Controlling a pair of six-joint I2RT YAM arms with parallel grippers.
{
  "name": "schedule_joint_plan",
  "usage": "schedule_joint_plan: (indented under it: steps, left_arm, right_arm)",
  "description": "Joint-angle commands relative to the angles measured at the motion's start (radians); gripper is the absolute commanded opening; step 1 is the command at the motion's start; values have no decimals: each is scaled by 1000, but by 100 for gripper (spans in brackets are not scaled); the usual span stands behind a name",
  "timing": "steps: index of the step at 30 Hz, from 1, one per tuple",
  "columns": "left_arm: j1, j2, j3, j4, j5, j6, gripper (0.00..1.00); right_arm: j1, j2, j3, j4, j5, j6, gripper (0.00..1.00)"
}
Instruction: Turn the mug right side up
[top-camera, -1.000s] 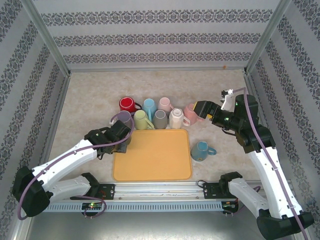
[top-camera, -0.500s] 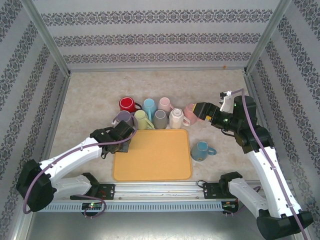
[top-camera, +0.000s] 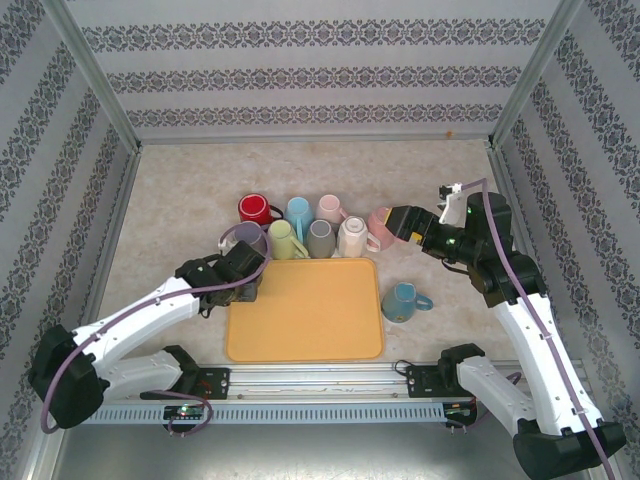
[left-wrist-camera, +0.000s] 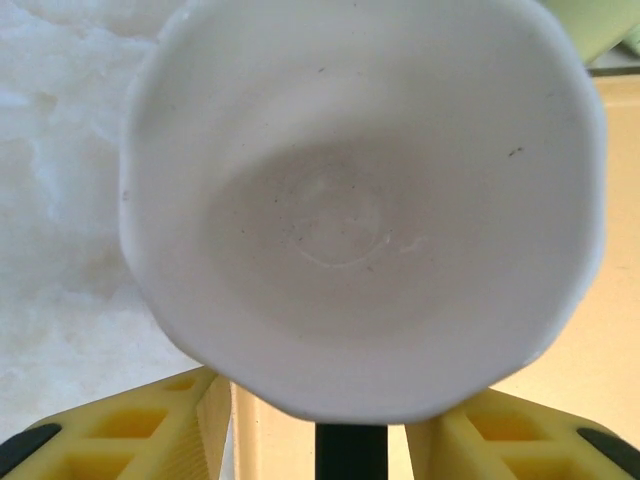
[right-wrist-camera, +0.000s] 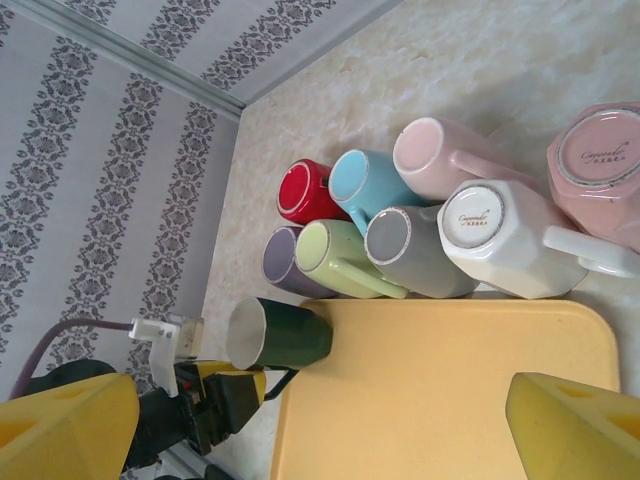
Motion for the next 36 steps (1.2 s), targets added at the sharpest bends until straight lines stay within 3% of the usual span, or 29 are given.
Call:
schedule_joint_plan:
  steps: [1, 6, 10, 13, 17, 22, 25, 29, 36]
  left_arm:
    - [-12, -41, 16, -40, -23, -17, 51]
    - [-12, -141, 91, -111, 27, 53, 54]
    - [-12, -126, 219, -172, 63, 160, 54]
    - [-12, -97, 285, -149, 149, 257, 54]
    - [-12, -121, 271, -4, 326, 383, 56]
    - [-12, -149, 200, 131, 498, 437, 58]
    - [-12, -173, 162, 148, 528, 461, 58]
    - [-12, -245, 128, 187, 544, 454, 59]
    - [-12, -315, 110, 217, 568, 438, 60]
  right_arm:
    - [-7, -6, 0, -12, -11, -30, 94]
    - [43, 25, 32, -153, 95, -111, 92]
    - [237, 93, 108, -358, 395, -220, 91]
    - [378, 180, 174, -497, 587, -325, 93]
    - [466, 296, 229, -620, 730, -517, 95]
    - [487, 303, 197, -591, 616, -838, 96]
    - [498, 239, 133, -535, 537, -1146, 98]
    - [458, 264, 121, -633, 454, -1470, 98]
    - [392, 394, 133, -736, 457, -1613, 98]
